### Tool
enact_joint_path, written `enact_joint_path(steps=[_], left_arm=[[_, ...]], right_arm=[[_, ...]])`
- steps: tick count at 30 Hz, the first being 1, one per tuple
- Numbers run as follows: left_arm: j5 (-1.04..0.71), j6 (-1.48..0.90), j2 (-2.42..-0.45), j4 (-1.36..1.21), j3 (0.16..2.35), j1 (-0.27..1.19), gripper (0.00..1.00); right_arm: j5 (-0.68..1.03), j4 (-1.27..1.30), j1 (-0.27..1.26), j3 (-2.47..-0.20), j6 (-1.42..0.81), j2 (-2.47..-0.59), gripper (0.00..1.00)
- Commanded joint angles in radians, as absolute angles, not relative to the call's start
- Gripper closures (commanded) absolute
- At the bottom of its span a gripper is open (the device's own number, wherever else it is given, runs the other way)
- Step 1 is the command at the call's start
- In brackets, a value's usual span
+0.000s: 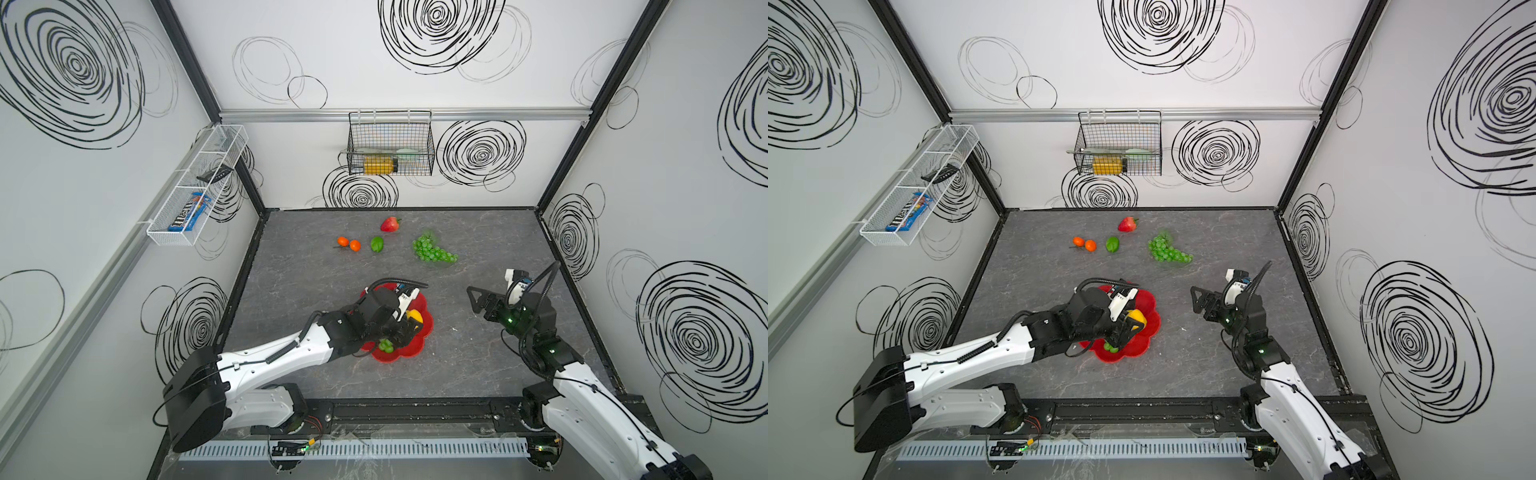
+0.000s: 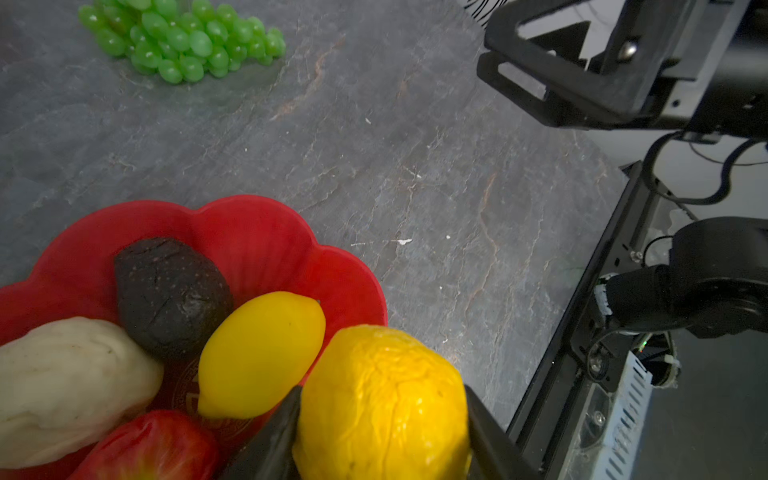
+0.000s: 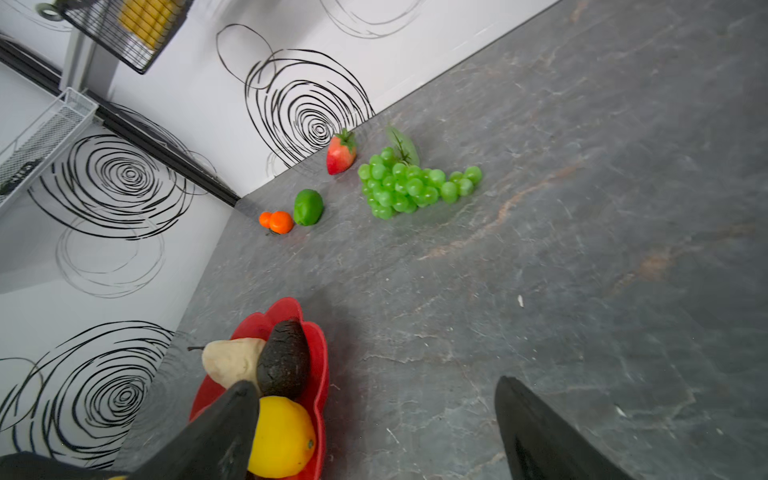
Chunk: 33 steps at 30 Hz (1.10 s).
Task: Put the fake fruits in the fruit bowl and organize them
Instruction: 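Close the left gripper on the yellow fruit while right opens and withdraws, then lower the yellow fruit into the bowl with the left gripper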
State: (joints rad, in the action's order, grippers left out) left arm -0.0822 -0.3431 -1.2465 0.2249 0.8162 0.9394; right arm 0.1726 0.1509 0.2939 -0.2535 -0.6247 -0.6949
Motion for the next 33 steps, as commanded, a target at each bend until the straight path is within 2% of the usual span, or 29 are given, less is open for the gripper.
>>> enact_joint_path(steps=[1,5,16,33], left_arm=[[-0.086,-0.309,-1.304,0.445,0.905,0.958,0.53],[-0.051,-0.27,-1.387,0.548,0.971,0.977,0.52],[-0.048,-0.234,-1.569,0.612,1.081,0.986,0.51],[0.008,-0.203,-1.699,0.658,1.147,1.001,0.46]], right_arm=[[0.176,0.268,0.29,-0.161,-0.649,-0.678,0.08],[0.155,0.286,0.287,-0.111,-0.647,-0.65,0.08],[0.176,0.324,0.3,-0.087,-0.643,-0.594,0.08],[0.158,0.334,0.332,-0.081,-0.647,-0.583,0.07]])
